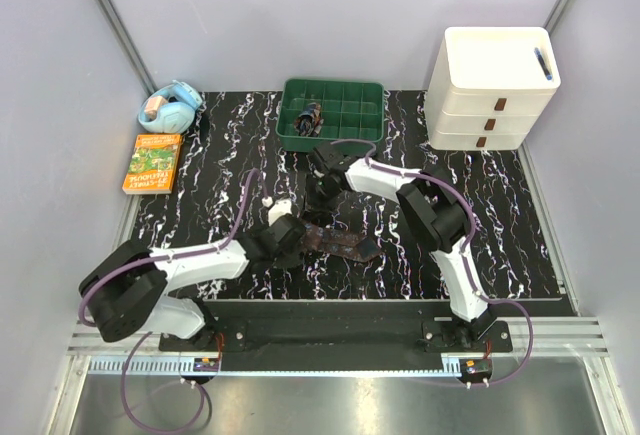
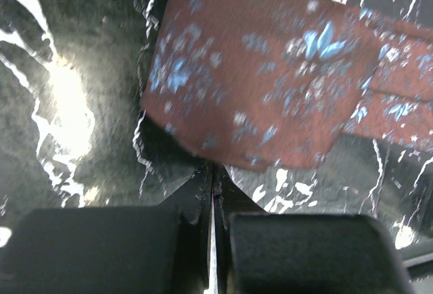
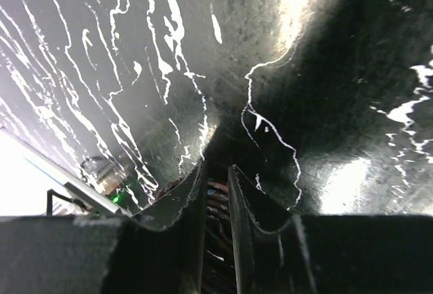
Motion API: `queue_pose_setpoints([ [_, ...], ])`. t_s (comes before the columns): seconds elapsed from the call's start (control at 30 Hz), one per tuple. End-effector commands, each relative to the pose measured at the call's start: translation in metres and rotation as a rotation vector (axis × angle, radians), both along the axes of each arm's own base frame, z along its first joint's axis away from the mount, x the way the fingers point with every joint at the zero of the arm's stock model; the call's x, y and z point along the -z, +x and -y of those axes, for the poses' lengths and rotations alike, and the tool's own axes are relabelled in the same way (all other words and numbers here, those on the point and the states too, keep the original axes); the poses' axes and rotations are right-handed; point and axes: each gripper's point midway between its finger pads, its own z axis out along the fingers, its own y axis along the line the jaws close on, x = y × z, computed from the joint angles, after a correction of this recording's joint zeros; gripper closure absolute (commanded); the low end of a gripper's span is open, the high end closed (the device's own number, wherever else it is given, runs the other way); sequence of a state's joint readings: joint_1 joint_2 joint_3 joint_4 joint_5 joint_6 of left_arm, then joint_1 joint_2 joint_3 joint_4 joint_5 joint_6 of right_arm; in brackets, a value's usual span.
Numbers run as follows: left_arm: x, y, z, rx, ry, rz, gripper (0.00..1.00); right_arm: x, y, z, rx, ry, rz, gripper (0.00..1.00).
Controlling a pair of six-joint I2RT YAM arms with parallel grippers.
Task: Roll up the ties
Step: Roll the tie at the center of the board.
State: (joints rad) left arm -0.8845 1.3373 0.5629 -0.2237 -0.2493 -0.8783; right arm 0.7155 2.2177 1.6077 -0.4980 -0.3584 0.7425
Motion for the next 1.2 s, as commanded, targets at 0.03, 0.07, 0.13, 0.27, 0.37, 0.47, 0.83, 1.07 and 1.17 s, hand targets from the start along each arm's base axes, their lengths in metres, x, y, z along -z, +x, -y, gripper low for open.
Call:
queue_pose_setpoints([
  [0.03, 0.004, 0.021, 0.006, -0.043, 0.003, 0.050, 1.00, 0.007, -0.023, 0.001, -0.017, 0.010, -0.027, 0.73],
  [0.07, 0.005, 0.023, 0.005, -0.048, 0.008, 0.053, 1.00, 0.006, -0.026, 0.000, -0.023, 0.020, -0.027, 0.73],
  [0.13, 0.007, 0.025, 0.005, -0.053, 0.018, 0.053, 1.00, 0.010, -0.037, -0.001, -0.028, 0.037, -0.048, 0.73],
  [0.27, 0.008, 0.025, 0.002, -0.058, 0.028, 0.053, 1.00, 0.010, -0.050, -0.001, -0.021, 0.055, -0.055, 0.74],
  [0.37, 0.008, 0.023, -0.001, -0.059, 0.033, 0.053, 1.00, 0.011, -0.055, 0.001, -0.011, 0.065, -0.064, 0.74],
  [0.47, 0.011, 0.020, -0.006, -0.065, 0.040, 0.050, 1.00, 0.009, -0.055, 0.000, -0.009, 0.071, -0.062, 0.74],
  [0.83, 0.000, 0.001, 0.001, 0.022, -0.010, 0.035, 0.76, 0.007, -0.045, 0.001, -0.007, 0.064, -0.039, 0.74],
  [1.07, -0.017, -0.032, -0.001, 0.080, -0.026, -0.001, 0.63, -0.006, 0.005, 0.025, 0.025, 0.028, 0.013, 0.74],
  [1.17, -0.033, -0.037, -0.003, 0.083, -0.093, 0.033, 0.52, -0.026, 0.024, 0.034, 0.034, 0.008, 0.057, 0.74],
])
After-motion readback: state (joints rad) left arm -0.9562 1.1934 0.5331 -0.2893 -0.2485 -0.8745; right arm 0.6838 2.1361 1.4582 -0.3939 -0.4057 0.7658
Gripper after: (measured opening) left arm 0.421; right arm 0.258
